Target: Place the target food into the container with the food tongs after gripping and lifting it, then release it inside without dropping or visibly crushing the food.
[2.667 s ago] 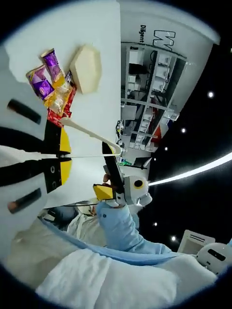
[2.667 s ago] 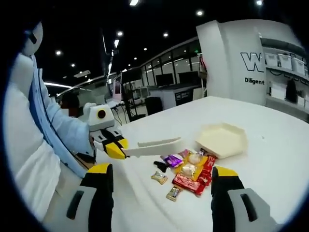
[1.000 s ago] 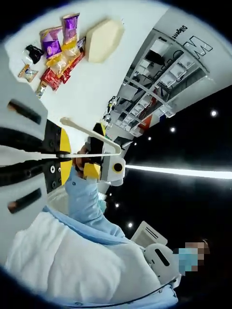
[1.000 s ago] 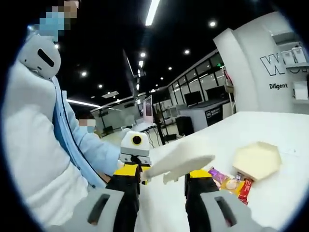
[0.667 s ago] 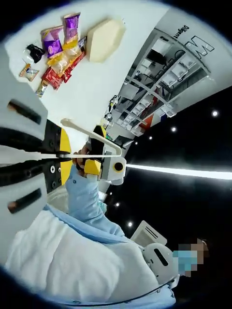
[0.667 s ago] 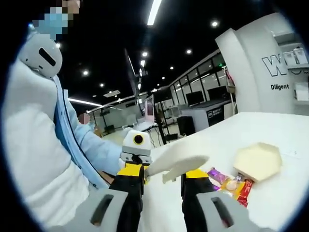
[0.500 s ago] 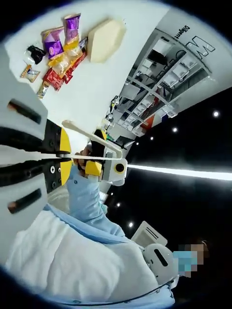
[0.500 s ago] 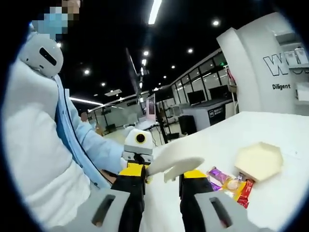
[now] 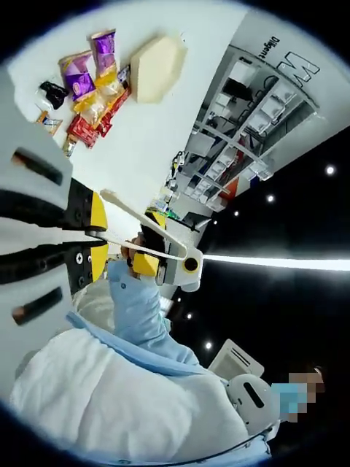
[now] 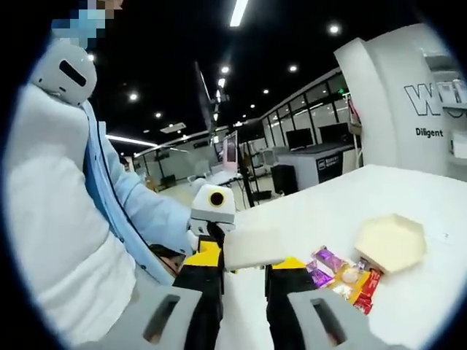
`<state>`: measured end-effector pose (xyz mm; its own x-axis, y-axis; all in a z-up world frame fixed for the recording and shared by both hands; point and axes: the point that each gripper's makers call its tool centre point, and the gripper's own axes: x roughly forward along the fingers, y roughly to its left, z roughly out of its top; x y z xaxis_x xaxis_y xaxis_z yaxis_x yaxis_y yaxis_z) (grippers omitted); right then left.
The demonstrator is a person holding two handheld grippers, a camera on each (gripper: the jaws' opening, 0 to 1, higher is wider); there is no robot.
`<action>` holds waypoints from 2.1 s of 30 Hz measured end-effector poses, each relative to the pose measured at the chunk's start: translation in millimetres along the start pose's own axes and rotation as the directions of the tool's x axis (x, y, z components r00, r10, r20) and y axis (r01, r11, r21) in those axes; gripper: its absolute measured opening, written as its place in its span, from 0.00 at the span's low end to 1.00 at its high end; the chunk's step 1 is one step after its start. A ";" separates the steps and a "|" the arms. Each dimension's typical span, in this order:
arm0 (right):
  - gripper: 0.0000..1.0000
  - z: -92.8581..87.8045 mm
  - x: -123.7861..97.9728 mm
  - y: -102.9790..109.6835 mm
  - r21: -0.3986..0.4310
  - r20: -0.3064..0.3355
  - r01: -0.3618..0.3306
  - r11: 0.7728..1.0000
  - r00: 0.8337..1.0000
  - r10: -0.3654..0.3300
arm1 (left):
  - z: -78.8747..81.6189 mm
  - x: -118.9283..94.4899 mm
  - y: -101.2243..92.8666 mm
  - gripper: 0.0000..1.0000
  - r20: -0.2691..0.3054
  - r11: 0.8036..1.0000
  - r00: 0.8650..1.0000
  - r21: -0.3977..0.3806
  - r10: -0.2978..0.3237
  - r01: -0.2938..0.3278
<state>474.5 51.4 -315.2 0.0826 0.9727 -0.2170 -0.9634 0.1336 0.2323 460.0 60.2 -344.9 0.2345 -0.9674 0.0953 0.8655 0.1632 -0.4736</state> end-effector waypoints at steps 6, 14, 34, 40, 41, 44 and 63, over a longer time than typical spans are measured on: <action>0.13 -0.7 0.4 0.2 -0.001 -0.009 -0.002 1.000 1.000 0.002 | -0.9 -0.9 0.6 0.03 -0.007 1.000 1.000 -0.003 0.003 -0.003; 0.18 0.0 -0.4 4.1 -0.002 0.001 -0.015 1.000 1.000 0.015 | -3.5 -1.1 -10.3 0.01 -0.028 0.999 0.999 0.004 -0.035 0.035; 0.24 5.9 8.7 8.5 0.016 0.033 -0.048 0.999 0.998 0.047 | 0.9 7.7 -24.3 0.00 -0.032 0.994 0.994 0.023 -0.102 0.102; 0.24 6.5 8.9 7.7 0.025 0.035 -0.049 0.998 0.998 0.048 | 2.0 7.6 -23.5 0.00 -0.031 0.994 0.994 0.016 -0.105 0.105; 0.24 5.8 9.0 7.8 0.027 0.032 -0.051 0.998 0.998 0.050 | 1.4 7.5 -22.9 0.00 -0.033 0.994 0.994 0.014 -0.104 0.105; 0.21 4.1 8.9 10.1 0.047 0.019 -0.061 0.997 0.998 0.060 | 0.1 7.3 -22.8 0.00 -0.038 0.995 0.994 0.011 -0.103 0.104; 0.18 -1.0 7.0 12.1 0.035 -0.005 -0.065 0.997 0.998 0.065 | -2.9 7.4 -18.8 0.02 -0.052 0.996 0.995 0.013 -0.086 0.087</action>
<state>463.1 59.6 -314.9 0.0181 0.9783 -0.2063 -0.9571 0.0766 0.2794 444.2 49.3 -337.8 0.1356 -0.9867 0.0898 0.8883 0.0810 -0.4520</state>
